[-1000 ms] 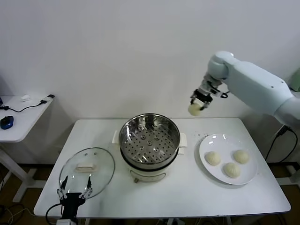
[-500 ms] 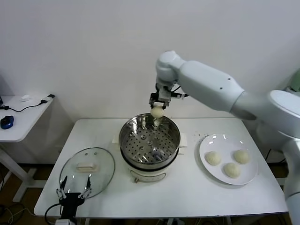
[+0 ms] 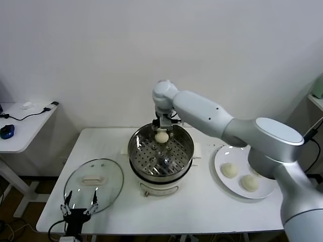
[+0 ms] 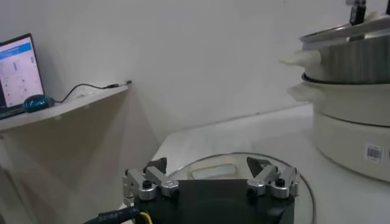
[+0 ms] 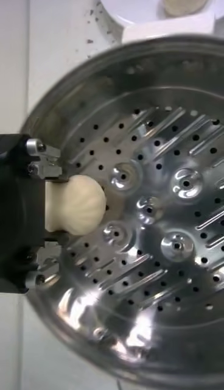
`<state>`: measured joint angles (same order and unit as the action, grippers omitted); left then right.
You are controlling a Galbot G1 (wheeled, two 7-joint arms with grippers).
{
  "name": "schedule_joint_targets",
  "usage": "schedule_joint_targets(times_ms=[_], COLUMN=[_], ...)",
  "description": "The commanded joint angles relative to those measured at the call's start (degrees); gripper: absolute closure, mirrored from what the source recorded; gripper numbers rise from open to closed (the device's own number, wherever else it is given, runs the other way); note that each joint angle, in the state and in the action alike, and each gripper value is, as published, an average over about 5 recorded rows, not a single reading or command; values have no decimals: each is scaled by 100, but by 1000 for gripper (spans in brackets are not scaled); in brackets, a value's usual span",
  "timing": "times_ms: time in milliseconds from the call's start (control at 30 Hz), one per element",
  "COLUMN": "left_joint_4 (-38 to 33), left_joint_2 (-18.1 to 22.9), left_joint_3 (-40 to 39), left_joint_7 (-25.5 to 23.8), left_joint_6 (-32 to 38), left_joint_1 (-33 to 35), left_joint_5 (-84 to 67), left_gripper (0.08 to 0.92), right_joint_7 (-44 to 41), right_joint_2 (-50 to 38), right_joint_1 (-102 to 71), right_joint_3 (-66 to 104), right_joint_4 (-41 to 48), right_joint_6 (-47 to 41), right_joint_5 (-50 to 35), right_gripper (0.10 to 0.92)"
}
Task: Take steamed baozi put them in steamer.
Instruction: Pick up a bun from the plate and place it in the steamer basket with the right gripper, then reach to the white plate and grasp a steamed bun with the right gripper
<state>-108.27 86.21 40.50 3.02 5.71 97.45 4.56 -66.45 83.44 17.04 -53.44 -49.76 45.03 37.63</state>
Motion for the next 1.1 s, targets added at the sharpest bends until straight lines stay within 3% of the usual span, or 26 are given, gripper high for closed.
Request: schedule_joint_targets(times_ms=[33,367,733,867,967,1100], left_joint_4=[33,18,-98,-164,-195,-228], left_joint_2=[-8,-6,-102,-97,-84,-85], left_joint_3=[-4,-23,-59,-74,-73,-58], left_joint_7=[5,12,14,15,17,19], left_joint_6=[10,13,-20,-39,-32,-7], left_joint_1=[4,-1,21,40,69,118], left_joint_5=[-12,4,3,9,4,-38], left_gripper=[177,177,177,177,177,177], right_joint_7=[50,-110,-480,-78,578,719], right_joint_2=[152,-17,-1395,-2273,-2888,-3718], right_joint_1=[-285,71,1708,2580,3213,3323], right_joint_3=[94,72,-859,-1911,-3124,-3620], right_joint_4=[208,-17,-1150,-1442,-1768,-2153], right_joint_6=[102,232,-483,-1340,-2536,-4120], right_joint_5=[280,-311,-2777,-4101,-5183,-5856], right_gripper=[449,213,203,203,203,203])
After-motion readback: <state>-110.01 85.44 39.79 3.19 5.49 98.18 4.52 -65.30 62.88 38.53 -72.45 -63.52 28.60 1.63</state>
